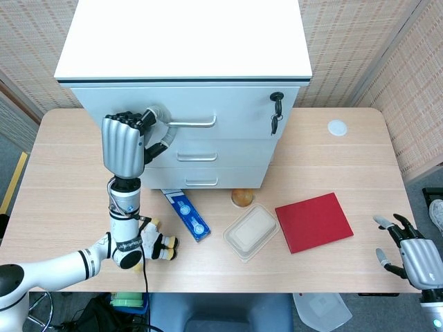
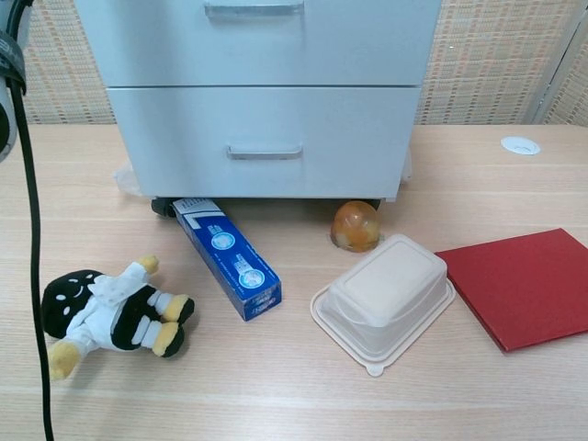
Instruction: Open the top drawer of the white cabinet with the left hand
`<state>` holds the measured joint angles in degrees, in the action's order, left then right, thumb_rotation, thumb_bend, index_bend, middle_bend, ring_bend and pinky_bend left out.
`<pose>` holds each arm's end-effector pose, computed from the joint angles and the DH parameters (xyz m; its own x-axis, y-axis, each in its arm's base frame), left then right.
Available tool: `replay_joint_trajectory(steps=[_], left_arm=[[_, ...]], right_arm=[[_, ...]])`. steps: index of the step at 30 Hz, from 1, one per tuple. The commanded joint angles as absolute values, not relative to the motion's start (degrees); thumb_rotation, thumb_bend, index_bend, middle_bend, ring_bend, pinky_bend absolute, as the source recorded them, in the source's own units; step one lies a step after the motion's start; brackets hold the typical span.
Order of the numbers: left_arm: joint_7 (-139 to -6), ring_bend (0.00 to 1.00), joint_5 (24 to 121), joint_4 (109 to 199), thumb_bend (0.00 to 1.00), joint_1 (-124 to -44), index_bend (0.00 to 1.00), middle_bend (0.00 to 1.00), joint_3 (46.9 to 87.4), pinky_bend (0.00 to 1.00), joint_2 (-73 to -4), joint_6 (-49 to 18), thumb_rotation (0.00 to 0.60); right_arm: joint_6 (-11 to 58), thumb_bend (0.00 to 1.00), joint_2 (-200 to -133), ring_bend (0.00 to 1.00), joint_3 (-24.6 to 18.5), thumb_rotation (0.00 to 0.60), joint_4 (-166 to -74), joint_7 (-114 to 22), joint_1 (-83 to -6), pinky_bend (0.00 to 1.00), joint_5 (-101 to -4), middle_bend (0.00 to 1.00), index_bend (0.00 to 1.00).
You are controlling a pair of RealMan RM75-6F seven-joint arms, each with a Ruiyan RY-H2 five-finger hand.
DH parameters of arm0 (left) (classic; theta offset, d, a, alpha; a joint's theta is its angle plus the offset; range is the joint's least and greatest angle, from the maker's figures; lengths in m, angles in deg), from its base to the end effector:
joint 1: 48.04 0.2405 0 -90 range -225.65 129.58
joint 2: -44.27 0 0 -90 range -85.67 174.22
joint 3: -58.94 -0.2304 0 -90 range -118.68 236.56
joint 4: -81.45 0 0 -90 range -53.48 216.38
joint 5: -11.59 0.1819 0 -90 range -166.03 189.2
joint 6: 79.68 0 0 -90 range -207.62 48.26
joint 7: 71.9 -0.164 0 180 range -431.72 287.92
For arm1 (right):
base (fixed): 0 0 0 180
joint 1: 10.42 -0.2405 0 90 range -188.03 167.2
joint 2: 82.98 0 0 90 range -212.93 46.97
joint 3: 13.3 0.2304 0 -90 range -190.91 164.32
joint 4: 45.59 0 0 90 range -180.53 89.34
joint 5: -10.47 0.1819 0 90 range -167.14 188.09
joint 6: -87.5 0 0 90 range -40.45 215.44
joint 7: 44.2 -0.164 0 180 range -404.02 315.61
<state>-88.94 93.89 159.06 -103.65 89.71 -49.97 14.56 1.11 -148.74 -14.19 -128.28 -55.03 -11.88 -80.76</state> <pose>0.0229 0.3590 0.1638 -0.1381 -0.6304 0.7639 0.8108 -0.5149 -0.2784 -0.3045 -0.1685 0.1671 0.3554 -0.0723 0.9319 -0.9347 -0.0321 0.3540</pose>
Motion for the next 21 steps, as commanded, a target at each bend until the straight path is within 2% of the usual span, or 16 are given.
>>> replay_joint_trajectory(steps=[1, 21], left_arm=[[-89.00, 1.00, 94.03, 159.35, 0.31, -103.51, 0.61, 1.00, 89.63, 1.00, -49.81, 14.74, 0.600], [-88.73, 1.00, 95.18, 161.39, 0.31, -102.32, 0.61, 1.00, 88.72, 1.00, -49.10, 15.80, 0.600]], right_arm=[[1.12, 0.33, -148.74, 0.24, -14.18, 0.600, -128.36, -54.95, -11.93, 0.32, -80.83, 0.32, 0.19], [1.46, 0.33, -148.65, 0.24, -14.13, 0.600, -128.86, -54.38, -12.10, 0.32, -80.76, 0.32, 0.19]])
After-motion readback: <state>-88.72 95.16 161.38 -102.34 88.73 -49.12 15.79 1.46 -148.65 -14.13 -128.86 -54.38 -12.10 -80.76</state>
